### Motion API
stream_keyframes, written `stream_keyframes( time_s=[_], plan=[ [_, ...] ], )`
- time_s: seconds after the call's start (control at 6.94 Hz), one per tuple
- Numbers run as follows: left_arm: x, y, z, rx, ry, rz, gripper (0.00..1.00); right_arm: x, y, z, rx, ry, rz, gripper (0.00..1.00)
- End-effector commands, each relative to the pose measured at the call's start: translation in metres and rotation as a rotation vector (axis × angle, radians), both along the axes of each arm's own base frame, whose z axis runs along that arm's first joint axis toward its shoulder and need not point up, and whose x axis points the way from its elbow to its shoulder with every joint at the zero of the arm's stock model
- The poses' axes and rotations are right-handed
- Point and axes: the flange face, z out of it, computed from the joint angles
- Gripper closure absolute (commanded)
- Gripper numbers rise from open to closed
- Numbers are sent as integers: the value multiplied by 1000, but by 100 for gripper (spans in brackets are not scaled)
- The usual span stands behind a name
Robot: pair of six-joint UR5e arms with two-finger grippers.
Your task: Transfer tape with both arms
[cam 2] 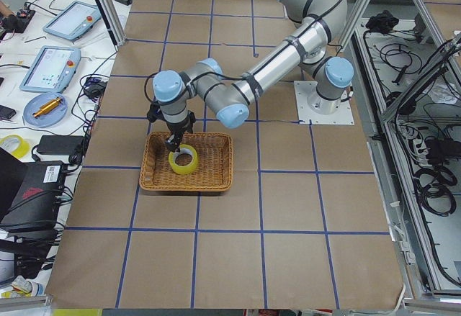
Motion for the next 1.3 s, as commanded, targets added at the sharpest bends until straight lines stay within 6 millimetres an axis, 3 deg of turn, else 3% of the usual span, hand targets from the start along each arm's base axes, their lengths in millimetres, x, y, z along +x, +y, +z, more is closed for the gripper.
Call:
stream_keyframes(
  time_s=[0.0, 0.43, 0.58, 0.86, 1.15],
  plan=[
    [-127, 17, 82, 13, -13, 137, 9, -2, -1, 0, 1, 1, -2, 0],
    [-299, 48, 130, -37, -50, 361, 3, -2, -1, -2, 4, 0, -4, 0],
    [-345, 62, 140, -63, -48, 406, 0, -2, 0, -1, 2, 0, -4, 0],
    [-393, 83, 157, -96, -1, 379, 0, -2, 0, -1, 2, 0, -4, 0],
    [-393, 91, 164, -99, -14, 377, 0, -1, 0, -1, 2, -3, -4, 0]
  ],
)
